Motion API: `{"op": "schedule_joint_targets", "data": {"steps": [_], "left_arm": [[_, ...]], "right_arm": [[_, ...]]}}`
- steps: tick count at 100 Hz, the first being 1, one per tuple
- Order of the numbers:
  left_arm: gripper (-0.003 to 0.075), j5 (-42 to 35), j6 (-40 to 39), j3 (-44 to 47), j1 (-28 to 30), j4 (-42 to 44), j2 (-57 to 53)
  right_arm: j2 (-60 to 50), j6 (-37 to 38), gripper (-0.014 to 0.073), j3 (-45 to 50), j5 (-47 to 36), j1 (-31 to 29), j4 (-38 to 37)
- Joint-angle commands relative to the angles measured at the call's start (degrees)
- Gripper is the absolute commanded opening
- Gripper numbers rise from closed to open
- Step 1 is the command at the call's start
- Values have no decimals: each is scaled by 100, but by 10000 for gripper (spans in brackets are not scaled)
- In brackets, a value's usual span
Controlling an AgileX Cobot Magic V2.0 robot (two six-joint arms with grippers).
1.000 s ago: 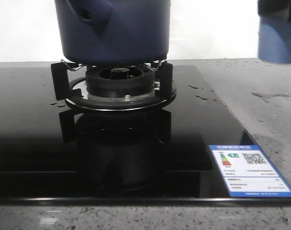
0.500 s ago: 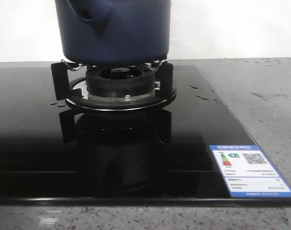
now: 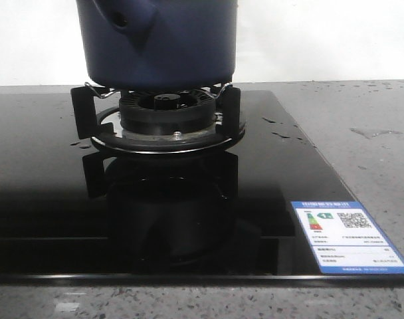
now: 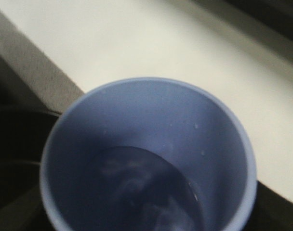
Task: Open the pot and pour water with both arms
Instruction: 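Tilt the cup with the right gripper to pour water into the saucepan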
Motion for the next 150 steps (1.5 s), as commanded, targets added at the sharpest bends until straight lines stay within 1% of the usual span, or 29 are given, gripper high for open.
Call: {"op": "schedule_joint_targets", "data": {"steps": [1, 25, 44, 55, 70, 91, 106, 116, 138, 150], "left_arm": [[267, -83, -70, -181, 12, -658, -187], [267, -123, -70, -181, 12, -654, -217], [267, -123, -70, -181, 12, -654, -217], [267, -123, -70, -181, 12, -654, -217], [267, -123, -70, -181, 12, -654, -217], [267, -123, -70, -181, 12, -654, -217], [267, -123, -70, -181, 12, -654, -217], [267, -112, -70, -181, 12, -654, -217], [267, -99, -70, -181, 12, -654, -217], [267, -91, -70, -181, 12, -654, -217]], "right_arm": [[-108, -13, 202, -274, -619, 21, -583], [66, -13, 202, -274, -682, 26, -1424], [176, -13, 202, -274, -1107, 26, -2178], [224, -13, 202, -274, -1200, 35, -2411], [336, -13, 202, -274, -1263, 35, -2984], [499, -13, 202, -274, -1405, 35, -3576], [581, -13, 202, -274, -1649, 23, -4018], [627, -21, 202, -274, -1716, 23, -4214], [668, -21, 202, -274, -1738, 23, -4216], [668, -56, 202, -337, -1764, 23, -4355]]}}
